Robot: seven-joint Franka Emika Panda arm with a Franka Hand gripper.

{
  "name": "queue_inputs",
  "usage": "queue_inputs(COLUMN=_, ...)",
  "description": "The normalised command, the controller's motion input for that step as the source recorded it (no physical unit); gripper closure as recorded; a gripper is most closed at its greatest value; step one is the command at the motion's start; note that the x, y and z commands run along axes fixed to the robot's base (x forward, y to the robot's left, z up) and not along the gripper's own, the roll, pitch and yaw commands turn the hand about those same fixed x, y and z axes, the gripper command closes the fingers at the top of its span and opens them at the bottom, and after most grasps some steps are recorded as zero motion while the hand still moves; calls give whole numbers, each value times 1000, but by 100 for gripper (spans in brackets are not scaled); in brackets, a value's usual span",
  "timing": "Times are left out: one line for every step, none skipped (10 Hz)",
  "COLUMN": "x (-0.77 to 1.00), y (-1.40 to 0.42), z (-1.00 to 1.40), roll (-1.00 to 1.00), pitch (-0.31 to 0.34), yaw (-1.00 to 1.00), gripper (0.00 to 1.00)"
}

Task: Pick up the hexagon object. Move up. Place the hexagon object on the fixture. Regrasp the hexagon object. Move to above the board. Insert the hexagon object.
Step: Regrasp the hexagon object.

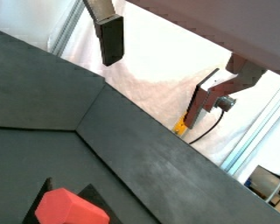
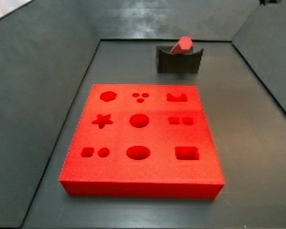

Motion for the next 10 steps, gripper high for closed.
queue_inputs(x=83, y=-40, z=-2, roll=202, pitch=78, yaw=199, gripper=0)
queue_inputs(x=81, y=-45, z=-8, roll=161, pitch=42, yaw=200, gripper=0)
queue_inputs(x=32, y=45, z=-1000, roll=111, pitch=145, yaw=154, gripper=0)
queue_inputs(x=34, y=45, z=-1000, roll=108, pitch=136, yaw=149, gripper=0)
queue_inputs(x=45, y=42, z=-1000, roll=99, pitch=95, yaw=162, gripper=0)
queue_inputs(x=61, y=38, z=-1000, roll=86, pitch=34, yaw=173, gripper=0)
queue_inputs(x=71, y=36, z=-1000, roll=79, pitch=-4, yaw=168, gripper=0)
queue_inputs(x=77, y=33, z=-1000, roll=78, pitch=-29, yaw=159, gripper=0)
queue_inputs(x=92, y=28, z=-1000, roll=81, pitch=-83, yaw=124, gripper=0)
queue_inputs(x=99, y=26, z=-1000, roll=85, pitch=-97, yaw=107, gripper=0)
